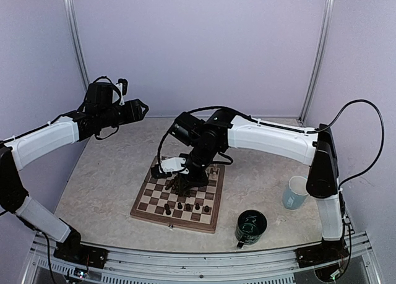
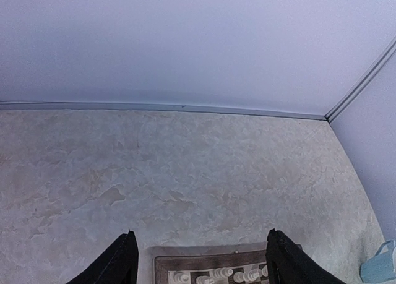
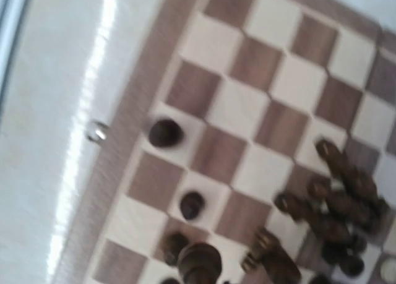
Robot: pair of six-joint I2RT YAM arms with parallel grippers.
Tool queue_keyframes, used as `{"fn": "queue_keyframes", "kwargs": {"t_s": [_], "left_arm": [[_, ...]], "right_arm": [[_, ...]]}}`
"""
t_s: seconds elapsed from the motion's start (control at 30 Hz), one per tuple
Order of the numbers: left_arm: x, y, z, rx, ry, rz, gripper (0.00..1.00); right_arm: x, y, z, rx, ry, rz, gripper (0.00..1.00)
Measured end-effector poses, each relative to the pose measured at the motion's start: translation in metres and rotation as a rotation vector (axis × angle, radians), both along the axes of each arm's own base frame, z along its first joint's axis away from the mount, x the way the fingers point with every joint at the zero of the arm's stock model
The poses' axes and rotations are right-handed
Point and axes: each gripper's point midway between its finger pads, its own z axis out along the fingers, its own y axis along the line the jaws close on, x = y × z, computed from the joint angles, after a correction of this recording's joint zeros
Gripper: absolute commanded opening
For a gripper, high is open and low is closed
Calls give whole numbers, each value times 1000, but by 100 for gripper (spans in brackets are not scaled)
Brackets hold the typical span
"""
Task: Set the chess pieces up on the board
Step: Place the king on d8.
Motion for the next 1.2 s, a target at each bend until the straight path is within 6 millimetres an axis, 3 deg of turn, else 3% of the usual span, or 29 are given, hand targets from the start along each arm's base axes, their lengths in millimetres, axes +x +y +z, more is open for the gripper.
{"fn": "queue_keyframes", "kwargs": {"t_s": [0.2, 0.57, 0.7, 0.77, 0.83, 0.93, 1.03, 1.2], "left_arm": [[0, 0, 1, 0, -1, 0, 71], [-1, -1, 3, 82, 13, 28, 70], [-25, -41, 12, 178, 21, -31, 69], [-47, -62, 0, 200, 65, -94, 67], [-64, -65, -24, 215, 129, -119, 60], [-104, -45, -85, 277, 297, -109, 49], [-145, -29, -123, 313, 422, -107, 37], [-190, -24, -140, 270, 493, -129, 13]], "right_arm": [[-18, 12, 9, 25, 8, 44, 6], [-20, 7, 5, 1, 4, 43, 5], [-16, -10, 6, -13, -8, 20, 5], [-10, -21, 14, 1, -16, -3, 5], [3, -34, 26, 25, -28, -40, 5], [33, -55, 48, 79, -52, -118, 5], [58, -74, 59, 114, -75, -184, 5], [72, -83, 61, 131, -89, -219, 5]]}}
